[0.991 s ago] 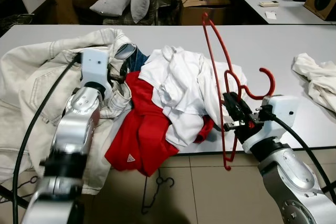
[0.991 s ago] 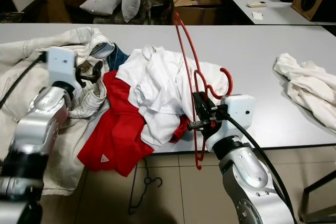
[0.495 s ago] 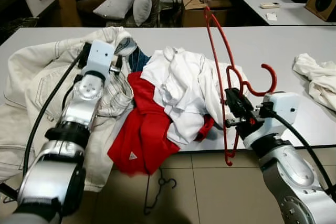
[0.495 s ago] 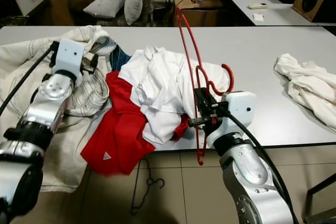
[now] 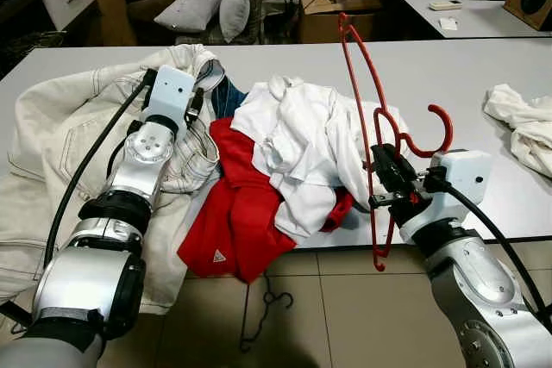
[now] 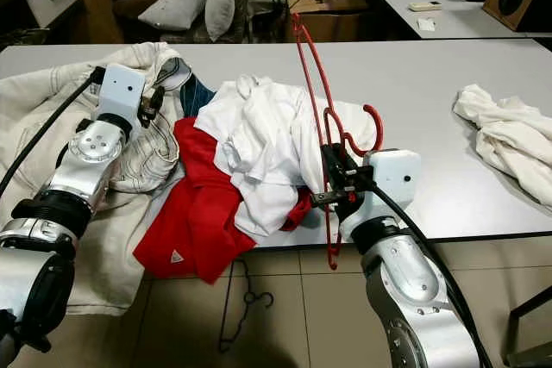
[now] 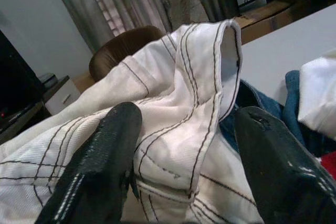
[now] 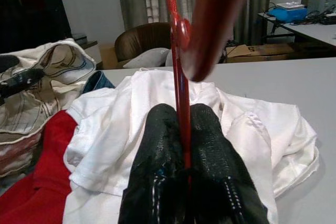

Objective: Hang hanger

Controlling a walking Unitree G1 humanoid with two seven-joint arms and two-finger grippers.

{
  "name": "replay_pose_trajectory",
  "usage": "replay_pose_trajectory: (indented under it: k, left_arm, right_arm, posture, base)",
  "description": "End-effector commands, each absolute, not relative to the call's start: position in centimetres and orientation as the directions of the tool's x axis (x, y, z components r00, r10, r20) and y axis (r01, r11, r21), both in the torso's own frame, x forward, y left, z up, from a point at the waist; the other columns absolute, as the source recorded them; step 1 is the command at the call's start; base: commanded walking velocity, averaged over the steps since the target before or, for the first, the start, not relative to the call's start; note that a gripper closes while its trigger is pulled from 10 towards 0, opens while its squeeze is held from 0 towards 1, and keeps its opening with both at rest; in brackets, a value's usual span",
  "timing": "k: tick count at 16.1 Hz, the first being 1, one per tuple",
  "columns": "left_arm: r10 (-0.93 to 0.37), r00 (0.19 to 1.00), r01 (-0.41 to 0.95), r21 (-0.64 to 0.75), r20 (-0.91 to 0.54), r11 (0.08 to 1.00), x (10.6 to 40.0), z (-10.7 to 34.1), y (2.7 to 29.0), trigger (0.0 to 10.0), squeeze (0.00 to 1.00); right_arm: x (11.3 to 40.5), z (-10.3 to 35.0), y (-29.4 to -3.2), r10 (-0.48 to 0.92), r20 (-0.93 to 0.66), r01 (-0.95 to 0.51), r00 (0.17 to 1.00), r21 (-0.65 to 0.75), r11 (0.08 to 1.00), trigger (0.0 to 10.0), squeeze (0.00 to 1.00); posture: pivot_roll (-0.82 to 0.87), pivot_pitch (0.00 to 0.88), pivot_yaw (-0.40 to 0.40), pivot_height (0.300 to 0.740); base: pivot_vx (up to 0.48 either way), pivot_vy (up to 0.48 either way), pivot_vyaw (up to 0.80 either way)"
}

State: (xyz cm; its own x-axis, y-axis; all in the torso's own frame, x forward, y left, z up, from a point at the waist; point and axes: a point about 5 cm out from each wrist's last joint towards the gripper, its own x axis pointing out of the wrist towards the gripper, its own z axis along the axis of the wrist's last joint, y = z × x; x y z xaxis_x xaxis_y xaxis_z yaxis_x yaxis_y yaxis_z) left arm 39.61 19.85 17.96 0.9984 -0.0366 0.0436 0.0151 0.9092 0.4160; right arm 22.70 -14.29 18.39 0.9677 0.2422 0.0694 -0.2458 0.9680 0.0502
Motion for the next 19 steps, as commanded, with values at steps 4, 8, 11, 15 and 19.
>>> replay_pose_trajectory:
  k: [4, 8, 11, 15, 19]
  left_arm:
    - [-0.012, 0.998, -0.016, 0.446, 0.061, 0.895, 39.8, 18.6, 20.7, 0.0, 0.00]
    - [-0.022, 0.998, -0.008, 0.440, 0.063, 0.898, 39.7, 18.6, 21.0, 0.0, 0.00]
    - [-0.021, 0.998, -0.009, 0.438, 0.065, 0.899, 39.7, 18.7, 21.2, 0.0, 0.00]
    - [-0.088, 0.993, 0.051, 0.393, 0.077, 0.918, 39.6, 19.0, 21.1, 0.0, 0.00]
    - [-0.255, 0.961, 0.230, 0.207, 0.104, 0.951, 39.1, 19.7, 20.5, 0.0, 0.00]
  right_arm:
    - [22.9, 18.3, -14.4, 0.234, 0.072, -0.237, 0.970, 0.045, 0.970, 10.0, 0.00]
    - [22.9, 18.3, -14.4, 0.236, 0.070, -0.239, 0.969, 0.043, 0.970, 10.0, 0.00]
    - [22.9, 18.2, -14.4, 0.235, 0.069, -0.238, 0.970, 0.043, 0.970, 10.0, 0.00]
    - [22.9, 18.2, -14.5, 0.228, 0.070, -0.232, 0.971, 0.046, 0.972, 10.0, 0.00]
    - [22.9, 18.2, -14.5, 0.217, 0.077, -0.222, 0.973, 0.054, 0.974, 10.0, 0.00]
  posture:
    - [-0.08, 0.000, 0.055, 0.740]
    - [-0.08, 0.000, 0.047, 0.740]
    - [-0.08, 0.000, 0.046, 0.740]
    - [-0.08, 0.000, 0.049, 0.740]
    - [-0.07, 0.000, 0.055, 0.740]
  base:
    - [0.000, 0.000, 0.00]
    - [0.000, 0.000, 0.00]
    - [0.000, 0.000, 0.00]
    - [0.000, 0.000, 0.00]
    - [0.000, 0.000, 0.00]
